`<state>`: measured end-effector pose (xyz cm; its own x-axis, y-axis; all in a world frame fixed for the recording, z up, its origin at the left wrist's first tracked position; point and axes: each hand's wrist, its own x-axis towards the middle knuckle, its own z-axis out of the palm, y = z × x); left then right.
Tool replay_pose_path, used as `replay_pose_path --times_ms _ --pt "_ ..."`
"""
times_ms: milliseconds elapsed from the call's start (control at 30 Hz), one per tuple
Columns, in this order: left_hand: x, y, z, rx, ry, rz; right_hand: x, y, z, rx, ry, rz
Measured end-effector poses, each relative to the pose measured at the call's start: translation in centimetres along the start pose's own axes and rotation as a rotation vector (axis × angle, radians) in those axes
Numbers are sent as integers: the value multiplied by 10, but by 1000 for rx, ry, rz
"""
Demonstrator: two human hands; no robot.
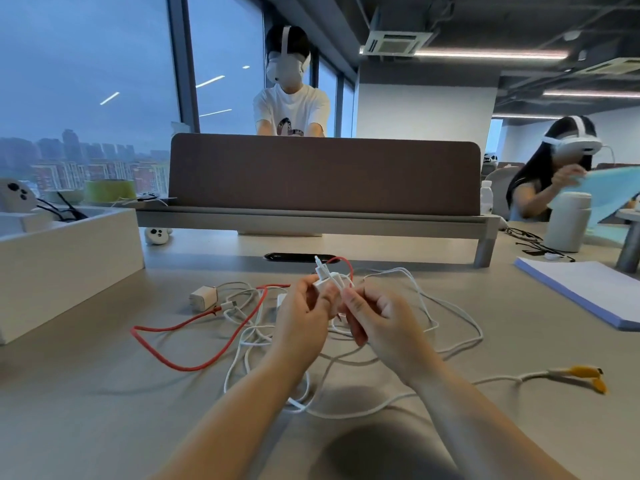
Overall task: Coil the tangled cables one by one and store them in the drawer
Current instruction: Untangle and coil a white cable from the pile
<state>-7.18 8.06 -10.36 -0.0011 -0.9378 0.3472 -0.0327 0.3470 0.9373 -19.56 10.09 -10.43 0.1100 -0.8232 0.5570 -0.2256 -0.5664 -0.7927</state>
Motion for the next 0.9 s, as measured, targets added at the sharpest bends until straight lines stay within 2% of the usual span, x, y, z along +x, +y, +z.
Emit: replay_pose_path --times_ms 200,333,433,567,800,900 --pt "-3 4 -4 -90 -20 -82 0 2 1 -27 -32 46" --pt "-6 6 -4 -87 -43 -99 1 4 -5 -119 132 -23" --pt "-9 10 -10 -185 -156 -194 3 8 -9 -93 196 18" --pt "-14 14 -14 -256 -334 -237 3 9 -8 -83 181 21" --pt "-14 11 -12 -252 -241 -173 2 9 -2 -92 152 18" --pt "-11 11 -13 -396 -267 -223 2 13 2 -98 173 28"
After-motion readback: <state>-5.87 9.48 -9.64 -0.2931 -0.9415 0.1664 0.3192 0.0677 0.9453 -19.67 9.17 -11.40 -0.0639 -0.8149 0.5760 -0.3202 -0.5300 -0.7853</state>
